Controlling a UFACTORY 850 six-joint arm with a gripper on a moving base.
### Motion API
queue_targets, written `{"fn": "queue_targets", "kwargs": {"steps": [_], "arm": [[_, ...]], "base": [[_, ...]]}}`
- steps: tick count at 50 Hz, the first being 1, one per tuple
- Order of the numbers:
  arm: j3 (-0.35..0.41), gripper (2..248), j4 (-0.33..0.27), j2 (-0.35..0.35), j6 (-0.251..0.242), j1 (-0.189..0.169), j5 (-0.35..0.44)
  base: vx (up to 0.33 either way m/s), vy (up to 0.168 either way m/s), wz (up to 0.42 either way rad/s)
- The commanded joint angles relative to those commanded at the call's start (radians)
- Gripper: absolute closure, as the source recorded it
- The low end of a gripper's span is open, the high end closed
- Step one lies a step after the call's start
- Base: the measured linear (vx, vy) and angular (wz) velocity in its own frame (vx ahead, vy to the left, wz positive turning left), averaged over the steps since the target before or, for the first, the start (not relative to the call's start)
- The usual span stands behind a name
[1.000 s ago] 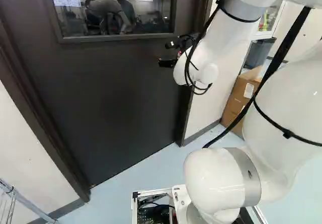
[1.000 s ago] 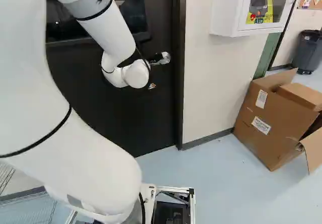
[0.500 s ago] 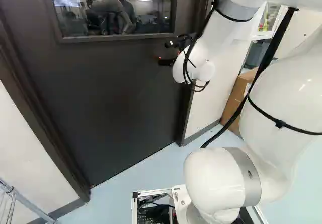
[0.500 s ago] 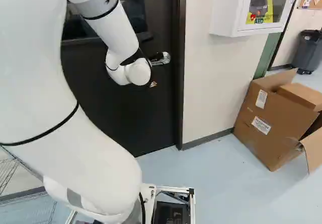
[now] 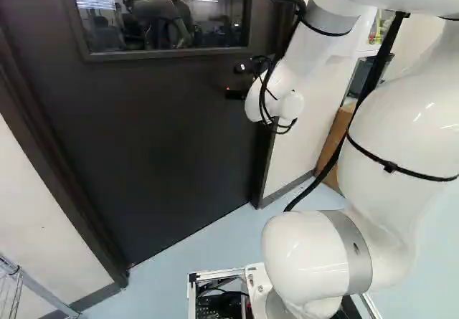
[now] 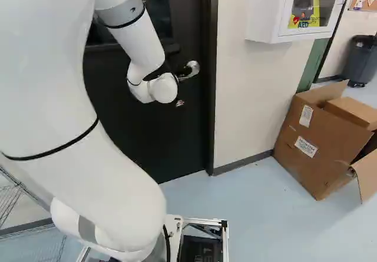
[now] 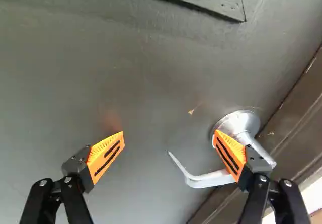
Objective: Open the door and move inside
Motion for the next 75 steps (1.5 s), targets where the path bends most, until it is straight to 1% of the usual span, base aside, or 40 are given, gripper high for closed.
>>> {"fn": "queue_targets", "kwargs": {"steps": [38,56,75], "arm": [[0.002,3,0.0,-0.087,0.0,0.0,0.0],[-0.085,3,0.0,-0.206,0.0,0.008,0.0],[-0.193,3,0.0,-0.309,0.0,0.031,0.0]], "base": [[0.0,0.0,-0.001],[0.0,0.0,0.0],[0.0,0.0,0.0]]}}
